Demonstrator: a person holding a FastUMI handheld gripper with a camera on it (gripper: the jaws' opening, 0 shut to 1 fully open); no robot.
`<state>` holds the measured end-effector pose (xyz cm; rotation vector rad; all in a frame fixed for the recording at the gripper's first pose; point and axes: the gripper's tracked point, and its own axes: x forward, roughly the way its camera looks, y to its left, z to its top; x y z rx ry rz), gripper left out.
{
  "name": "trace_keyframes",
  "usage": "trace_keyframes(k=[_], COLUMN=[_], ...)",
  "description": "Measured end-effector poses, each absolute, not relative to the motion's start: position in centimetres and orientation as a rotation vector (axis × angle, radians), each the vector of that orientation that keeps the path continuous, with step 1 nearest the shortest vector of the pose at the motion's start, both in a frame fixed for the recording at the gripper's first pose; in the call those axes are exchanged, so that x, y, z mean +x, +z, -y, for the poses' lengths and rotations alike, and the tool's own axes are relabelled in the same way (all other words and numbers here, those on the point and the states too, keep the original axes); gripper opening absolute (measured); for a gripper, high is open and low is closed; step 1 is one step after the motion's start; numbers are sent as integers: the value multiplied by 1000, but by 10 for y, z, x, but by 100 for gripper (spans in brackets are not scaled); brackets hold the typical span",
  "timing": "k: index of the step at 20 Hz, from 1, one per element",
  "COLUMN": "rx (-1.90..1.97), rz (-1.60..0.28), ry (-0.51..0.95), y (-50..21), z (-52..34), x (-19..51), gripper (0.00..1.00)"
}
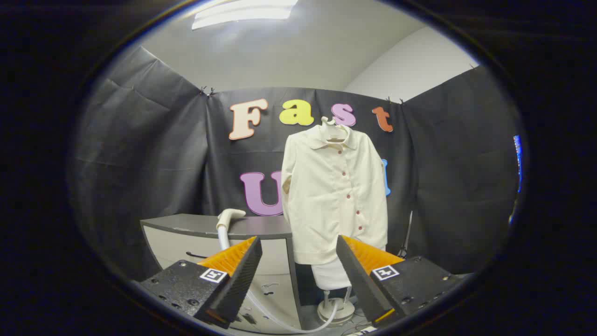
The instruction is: Iron the clothes twice with a garment steamer, once on the left side and once on the right side.
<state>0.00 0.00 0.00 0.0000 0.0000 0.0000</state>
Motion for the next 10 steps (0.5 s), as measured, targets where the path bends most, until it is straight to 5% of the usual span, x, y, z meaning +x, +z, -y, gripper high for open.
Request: trace_keyframes(k=[10], rx=[52], rz=[-11], ry=[11], y=[1], z=[-7], x=[18], gripper=[96])
